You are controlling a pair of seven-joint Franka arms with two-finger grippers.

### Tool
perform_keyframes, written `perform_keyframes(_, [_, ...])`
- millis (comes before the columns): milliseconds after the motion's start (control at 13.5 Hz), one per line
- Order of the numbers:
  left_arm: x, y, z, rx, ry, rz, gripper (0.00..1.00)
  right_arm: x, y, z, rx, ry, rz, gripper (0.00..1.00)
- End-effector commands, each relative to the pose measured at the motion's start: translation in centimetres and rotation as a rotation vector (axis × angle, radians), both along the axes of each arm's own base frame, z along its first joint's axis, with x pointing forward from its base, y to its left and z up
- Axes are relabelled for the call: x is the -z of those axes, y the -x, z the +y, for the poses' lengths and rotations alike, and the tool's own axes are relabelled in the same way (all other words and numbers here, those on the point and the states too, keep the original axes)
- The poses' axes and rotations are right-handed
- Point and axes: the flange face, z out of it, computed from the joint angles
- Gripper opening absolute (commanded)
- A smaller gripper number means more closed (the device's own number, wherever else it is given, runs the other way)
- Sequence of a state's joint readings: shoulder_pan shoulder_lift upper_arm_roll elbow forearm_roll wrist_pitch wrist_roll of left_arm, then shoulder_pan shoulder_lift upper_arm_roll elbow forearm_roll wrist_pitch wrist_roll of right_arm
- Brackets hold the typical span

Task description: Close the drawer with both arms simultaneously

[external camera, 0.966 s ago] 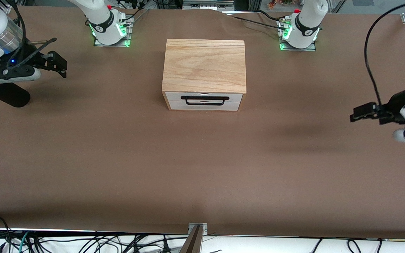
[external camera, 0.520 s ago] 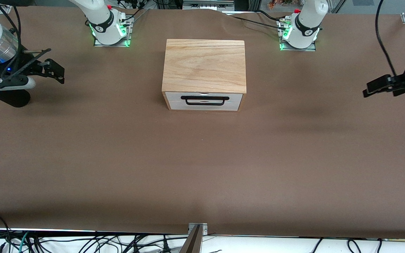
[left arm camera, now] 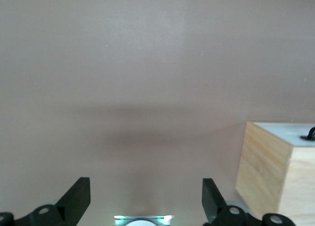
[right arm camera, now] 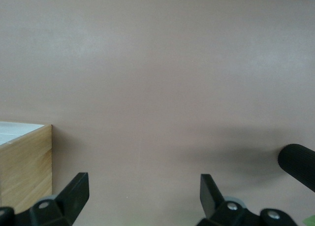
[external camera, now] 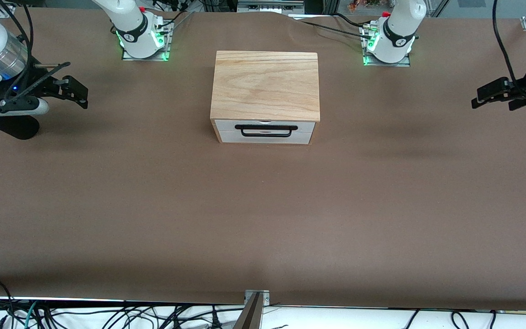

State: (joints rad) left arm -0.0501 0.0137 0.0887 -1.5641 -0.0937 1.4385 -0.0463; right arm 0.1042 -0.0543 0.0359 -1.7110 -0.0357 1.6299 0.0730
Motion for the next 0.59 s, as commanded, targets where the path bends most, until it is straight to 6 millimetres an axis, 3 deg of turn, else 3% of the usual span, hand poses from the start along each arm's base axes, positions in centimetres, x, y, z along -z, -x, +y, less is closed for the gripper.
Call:
perform_keyframes(0, [1.8, -0.2, -2.4, -0.028, -0.019, 0.010, 1.00, -0.7, -0.1, 0.0, 0.012, -0.015, 0.000, 1.00])
perform_keyframes(223, [3.3, -0.3, -3.1, -0.012, -0.026, 0.040, 1.00, -0.8, 0.2, 0.0, 0.013, -0.015, 0.020, 1.00])
perform_keyframes(520, [3.5, -0.2, -2.5, -0.025, -0.028, 0.049, 1.00, -0.7, 0.3, 0.1, 0.013, -0.014, 0.026, 1.00])
